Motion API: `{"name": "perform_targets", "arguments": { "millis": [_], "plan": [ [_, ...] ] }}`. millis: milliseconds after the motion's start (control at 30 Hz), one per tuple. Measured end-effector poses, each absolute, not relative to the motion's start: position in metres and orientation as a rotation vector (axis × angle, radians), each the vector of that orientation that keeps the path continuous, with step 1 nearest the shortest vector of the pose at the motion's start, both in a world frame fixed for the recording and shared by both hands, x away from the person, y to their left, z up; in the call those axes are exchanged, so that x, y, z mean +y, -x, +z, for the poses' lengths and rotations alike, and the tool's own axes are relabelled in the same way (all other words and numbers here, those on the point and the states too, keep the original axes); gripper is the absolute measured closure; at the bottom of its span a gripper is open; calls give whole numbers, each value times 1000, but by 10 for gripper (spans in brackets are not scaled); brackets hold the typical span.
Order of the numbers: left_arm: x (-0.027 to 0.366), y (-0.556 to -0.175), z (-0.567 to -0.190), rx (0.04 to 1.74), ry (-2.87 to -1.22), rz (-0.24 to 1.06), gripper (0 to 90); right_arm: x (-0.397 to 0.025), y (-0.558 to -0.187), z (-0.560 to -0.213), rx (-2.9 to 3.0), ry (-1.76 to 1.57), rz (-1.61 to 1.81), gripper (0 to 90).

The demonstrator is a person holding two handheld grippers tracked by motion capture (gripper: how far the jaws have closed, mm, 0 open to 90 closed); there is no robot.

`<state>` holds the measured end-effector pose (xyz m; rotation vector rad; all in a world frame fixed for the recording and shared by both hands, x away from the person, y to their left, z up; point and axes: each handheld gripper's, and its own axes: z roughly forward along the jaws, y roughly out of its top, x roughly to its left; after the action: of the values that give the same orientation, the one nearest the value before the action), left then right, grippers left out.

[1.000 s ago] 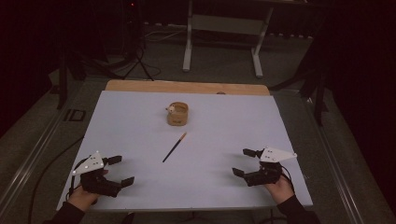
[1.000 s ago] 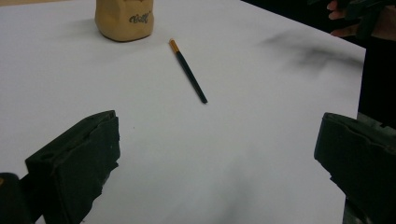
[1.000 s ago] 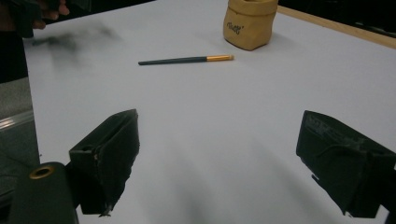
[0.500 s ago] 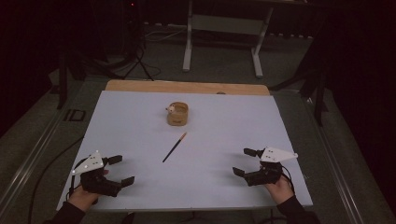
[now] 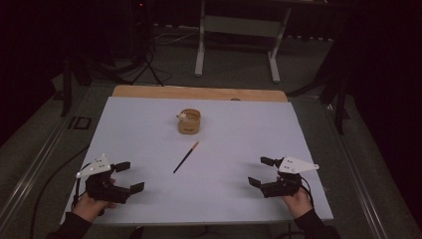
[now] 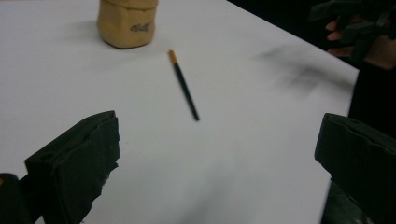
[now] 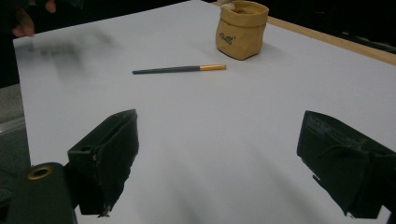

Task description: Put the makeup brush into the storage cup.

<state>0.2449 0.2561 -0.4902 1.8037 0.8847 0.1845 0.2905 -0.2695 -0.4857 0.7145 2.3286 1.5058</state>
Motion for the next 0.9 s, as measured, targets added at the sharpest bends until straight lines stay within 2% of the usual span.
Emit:
{"name": "perform_targets", "arguments": {
  "millis": [333, 900],
  "plan": [
    [238, -252, -460, 922, -1877, 168, 5, -268, -290, -485, 2318, -720, 1502, 128],
    [212, -277, -432, 945, -1995, 141, 6, -265, -291, -485, 2321, -705, 1498, 130]
  ]
}}
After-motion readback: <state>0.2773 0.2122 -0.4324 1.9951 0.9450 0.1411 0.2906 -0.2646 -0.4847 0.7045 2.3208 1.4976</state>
